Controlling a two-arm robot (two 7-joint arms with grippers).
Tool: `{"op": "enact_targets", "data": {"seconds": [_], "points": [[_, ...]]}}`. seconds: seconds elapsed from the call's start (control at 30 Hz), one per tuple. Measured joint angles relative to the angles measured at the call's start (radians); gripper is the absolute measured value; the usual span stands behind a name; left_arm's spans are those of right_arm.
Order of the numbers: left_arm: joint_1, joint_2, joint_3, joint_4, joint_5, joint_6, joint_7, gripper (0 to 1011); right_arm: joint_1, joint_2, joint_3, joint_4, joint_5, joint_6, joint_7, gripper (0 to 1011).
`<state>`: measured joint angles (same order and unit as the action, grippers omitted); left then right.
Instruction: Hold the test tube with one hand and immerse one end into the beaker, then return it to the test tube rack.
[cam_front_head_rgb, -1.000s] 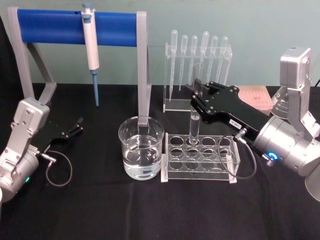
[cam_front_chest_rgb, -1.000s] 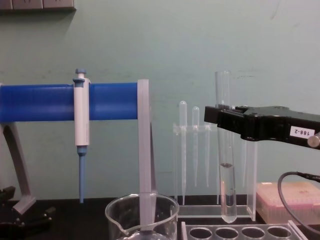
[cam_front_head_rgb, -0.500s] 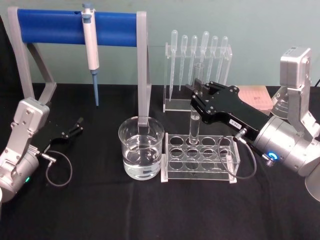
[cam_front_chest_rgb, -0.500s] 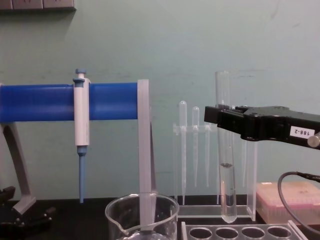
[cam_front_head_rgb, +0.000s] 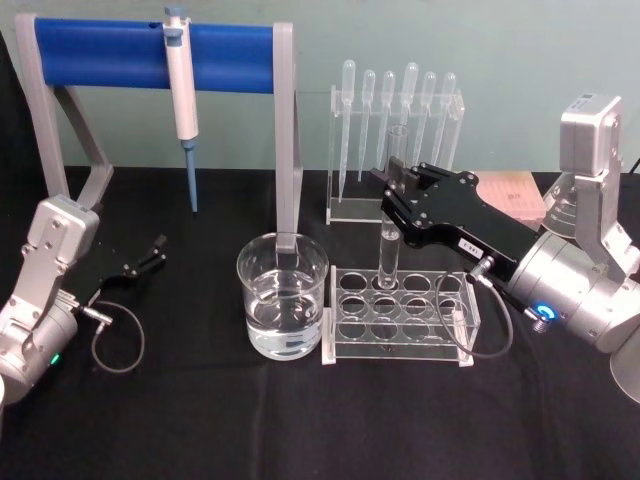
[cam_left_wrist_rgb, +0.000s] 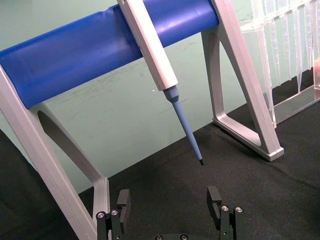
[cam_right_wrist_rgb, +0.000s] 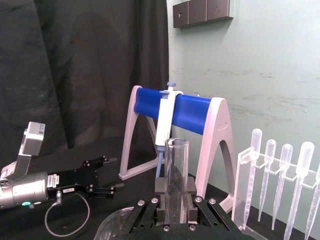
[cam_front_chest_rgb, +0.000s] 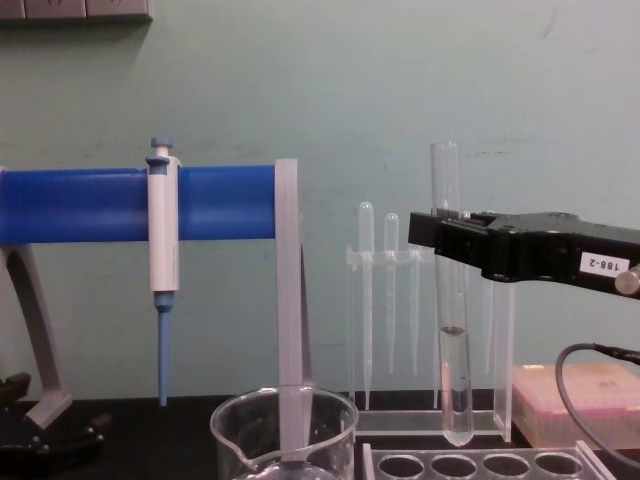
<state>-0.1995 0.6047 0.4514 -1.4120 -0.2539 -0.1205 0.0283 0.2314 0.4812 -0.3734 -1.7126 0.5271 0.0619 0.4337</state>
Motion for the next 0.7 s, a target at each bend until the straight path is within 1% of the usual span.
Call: {"op": "enact_targets", "data": {"seconds": [0.7], "points": [[0.0, 0.0, 0.0, 0.0, 0.0, 0.0, 0.0, 1000, 0.0, 0.0, 0.0, 0.0, 0.0, 0.0, 0.0, 227]]}}
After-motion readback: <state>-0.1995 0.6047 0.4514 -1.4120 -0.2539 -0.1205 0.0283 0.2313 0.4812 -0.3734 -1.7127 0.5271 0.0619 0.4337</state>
